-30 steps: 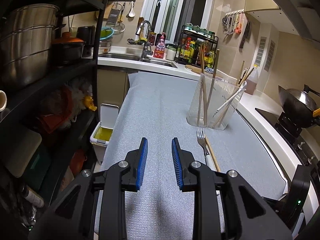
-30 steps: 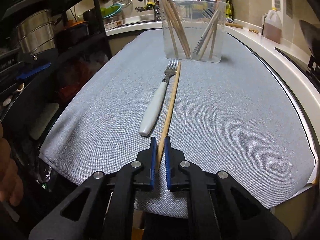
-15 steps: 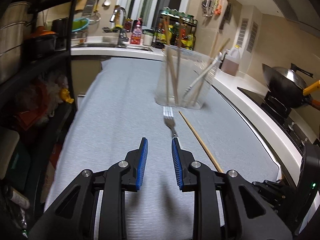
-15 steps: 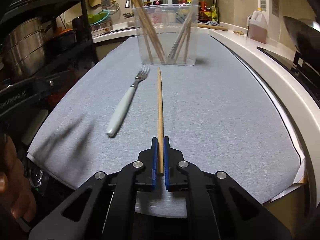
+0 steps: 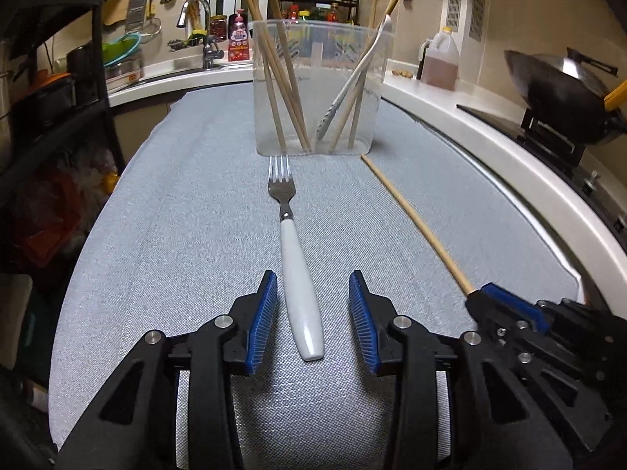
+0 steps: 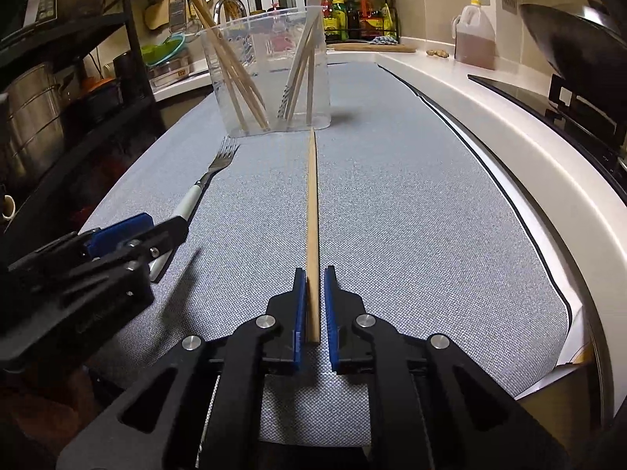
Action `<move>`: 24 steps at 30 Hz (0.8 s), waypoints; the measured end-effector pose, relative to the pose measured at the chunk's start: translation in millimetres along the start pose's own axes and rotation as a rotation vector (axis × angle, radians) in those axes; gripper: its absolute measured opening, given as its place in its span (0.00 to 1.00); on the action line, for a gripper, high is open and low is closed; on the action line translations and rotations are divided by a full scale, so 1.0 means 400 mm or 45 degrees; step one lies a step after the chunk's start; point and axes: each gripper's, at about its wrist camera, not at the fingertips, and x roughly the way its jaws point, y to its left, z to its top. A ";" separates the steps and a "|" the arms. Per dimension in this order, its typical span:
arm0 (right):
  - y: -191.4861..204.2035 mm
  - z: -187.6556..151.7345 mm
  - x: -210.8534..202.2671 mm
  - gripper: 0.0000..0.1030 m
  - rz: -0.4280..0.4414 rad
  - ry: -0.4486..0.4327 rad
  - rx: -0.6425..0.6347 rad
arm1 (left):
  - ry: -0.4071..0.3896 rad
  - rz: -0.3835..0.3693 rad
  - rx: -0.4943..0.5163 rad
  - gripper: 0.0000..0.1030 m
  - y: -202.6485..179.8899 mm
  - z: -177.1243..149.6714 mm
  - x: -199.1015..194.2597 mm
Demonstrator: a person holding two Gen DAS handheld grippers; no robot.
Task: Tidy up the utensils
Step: 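Grasp the last chopstick with the right tool while the left tool approaches the fork, then close the left tool on the white fork handle while the right tool holds the chopstick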
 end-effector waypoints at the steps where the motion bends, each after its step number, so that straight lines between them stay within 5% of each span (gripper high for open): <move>1: 0.003 -0.001 0.000 0.10 -0.006 -0.004 -0.007 | 0.008 0.010 -0.003 0.37 0.002 -0.003 0.005; 7: 0.015 -0.005 -0.001 0.07 -0.006 -0.013 -0.038 | 0.004 0.049 -0.005 0.18 0.019 -0.011 0.006; 24: 0.035 0.001 0.009 0.11 0.007 -0.046 -0.082 | -0.023 0.096 -0.068 0.18 0.113 -0.049 -0.039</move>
